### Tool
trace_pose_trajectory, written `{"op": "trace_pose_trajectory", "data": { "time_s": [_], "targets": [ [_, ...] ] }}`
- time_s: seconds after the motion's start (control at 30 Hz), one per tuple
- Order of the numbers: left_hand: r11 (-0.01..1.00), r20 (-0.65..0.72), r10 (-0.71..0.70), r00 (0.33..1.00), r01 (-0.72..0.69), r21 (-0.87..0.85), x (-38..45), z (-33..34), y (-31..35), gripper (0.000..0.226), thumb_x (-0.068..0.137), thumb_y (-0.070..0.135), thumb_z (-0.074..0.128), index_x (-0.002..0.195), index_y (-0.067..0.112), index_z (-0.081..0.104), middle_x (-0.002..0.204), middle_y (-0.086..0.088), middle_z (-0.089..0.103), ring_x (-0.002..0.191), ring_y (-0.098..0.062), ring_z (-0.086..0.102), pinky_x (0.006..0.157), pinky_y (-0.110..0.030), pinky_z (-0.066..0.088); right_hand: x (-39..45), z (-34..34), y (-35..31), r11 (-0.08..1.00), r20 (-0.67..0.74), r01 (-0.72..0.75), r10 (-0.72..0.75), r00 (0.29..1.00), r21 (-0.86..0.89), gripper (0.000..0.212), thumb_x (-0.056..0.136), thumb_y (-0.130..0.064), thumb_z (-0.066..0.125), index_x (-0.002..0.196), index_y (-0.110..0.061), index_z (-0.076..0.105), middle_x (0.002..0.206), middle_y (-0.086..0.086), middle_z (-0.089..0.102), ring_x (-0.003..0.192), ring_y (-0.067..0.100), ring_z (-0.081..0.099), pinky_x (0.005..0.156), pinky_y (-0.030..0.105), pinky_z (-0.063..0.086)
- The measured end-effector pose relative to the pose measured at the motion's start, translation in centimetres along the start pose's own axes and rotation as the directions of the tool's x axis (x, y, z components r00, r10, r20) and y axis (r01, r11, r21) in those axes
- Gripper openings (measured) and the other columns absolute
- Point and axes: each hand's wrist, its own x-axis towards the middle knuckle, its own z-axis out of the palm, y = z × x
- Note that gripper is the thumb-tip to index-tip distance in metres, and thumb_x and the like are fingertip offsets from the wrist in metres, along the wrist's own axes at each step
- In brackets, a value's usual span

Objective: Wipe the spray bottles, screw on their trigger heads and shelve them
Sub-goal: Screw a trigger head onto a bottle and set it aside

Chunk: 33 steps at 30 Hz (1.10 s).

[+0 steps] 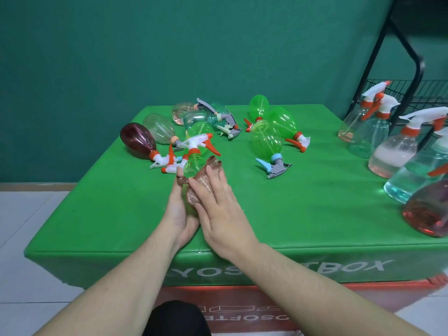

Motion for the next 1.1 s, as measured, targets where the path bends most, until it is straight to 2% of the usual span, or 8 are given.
{"op": "trace_pose_trajectory", "data": {
  "time_s": [0.13,0.4,0.57,0.73,0.83,0.93,1.03,1.1],
  "targets": [
    [1.000,0.009,-0.009,1.000,0.008,0.012,-0.1,0.1,0.1,0.056,0.101,0.054,0.048,0.091,0.015,0.086,0.116,-0.015,0.076,0.105,-0.025,0.074,0.107,-0.042,0.050,-0.4,-0.2,0.5,0.998,-0.019,0.056,-0.055,0.998,0.031,0.050,0.106,-0.025,0.041,0.155,-0.033,0.035,0.169,-0.003,0.009,0.156,0.022,-0.006,0.124,0.053,0.018],
    [1.000,0.106,0.021,0.994,-0.021,-0.002,-0.1,0.4,0.2,0.037,0.098,0.033,0.054,0.091,0.016,0.085,0.106,-0.007,0.079,0.093,-0.016,0.076,0.075,-0.029,0.063,2.2,-2.5,-0.4,0.981,-0.053,-0.069,0.079,0.995,0.182,0.048,0.104,-0.034,0.044,0.152,-0.034,0.040,0.168,-0.009,0.016,0.155,0.011,0.006,0.125,0.028,0.010],
    [0.999,0.165,-0.030,0.986,0.024,0.035,0.1,0.3,0.5,0.037,0.102,0.035,0.049,0.106,0.019,0.082,0.116,-0.009,0.075,0.101,-0.022,0.072,0.096,-0.042,0.054,4.6,-3.7,0.0,0.936,-0.040,-0.204,0.225,0.974,0.287,0.046,0.101,-0.038,0.048,0.146,-0.035,0.049,0.157,-0.013,0.038,0.144,0.003,0.033,0.120,0.033,0.029],
    [0.998,0.188,-0.055,0.981,0.047,0.046,0.3,1.7,0.0,0.030,0.090,0.035,0.063,0.103,0.017,0.083,0.112,-0.010,0.076,0.096,-0.021,0.073,0.088,-0.037,0.059,5.6,-4.5,-0.1,0.801,-0.034,-0.353,0.420,0.907,0.484,0.037,0.100,-0.040,0.053,0.137,-0.037,0.058,0.136,-0.018,0.057,0.123,-0.005,0.050,0.108,0.024,0.038],
    [0.996,0.177,-0.022,0.984,0.007,0.086,0.7,3.1,-0.4,0.061,0.068,0.037,0.093,0.122,0.014,0.075,0.121,-0.011,0.074,0.096,-0.019,0.074,0.082,-0.033,0.062,5.6,-5.5,0.0,0.697,-0.019,-0.407,0.516,0.856,0.590,0.034,0.102,-0.042,0.050,0.133,-0.036,0.061,0.126,-0.022,0.063,0.113,-0.009,0.056,0.100,0.015,0.040],
    [0.996,0.117,0.018,0.993,-0.028,0.083,1.1,4.3,-0.8,0.080,0.076,0.032,0.083,0.145,0.004,0.053,0.121,-0.013,0.072,0.093,-0.021,0.073,0.074,-0.033,0.061,5.2,-6.5,0.7,0.622,-0.016,-0.436,0.585,0.811,0.651,0.031,0.106,-0.039,0.043,0.130,-0.035,0.062,0.107,-0.031,0.060,0.097,-0.022,0.051,0.079,-0.002,0.035],
    [0.996,0.071,0.040,0.997,-0.045,0.071,1.0,5.8,-1.4,0.084,0.077,0.035,0.078,0.149,0.007,0.047,0.128,-0.014,0.070,0.099,-0.024,0.074,0.073,-0.035,0.061,4.9,-6.5,1.4,0.498,0.017,-0.479,0.680,0.733,0.723,0.033,0.104,-0.046,0.040,0.119,-0.031,0.066,0.103,-0.022,0.066,0.100,-0.005,0.061,0.089,0.017,0.046],
    [0.995,0.063,0.039,0.997,-0.044,0.087,0.6,7.0,-2.0,0.087,0.073,0.043,0.078,0.149,0.013,0.048,0.129,-0.013,0.071,0.105,-0.025,0.075,0.069,-0.035,0.062,4.6,-5.9,1.7,0.300,0.119,-0.489,0.746,0.656,0.819,0.047,0.096,-0.060,0.041,0.121,-0.028,0.065,0.111,-0.009,0.071,0.103,0.010,0.068,0.096,0.036,0.052]
  ]
}}
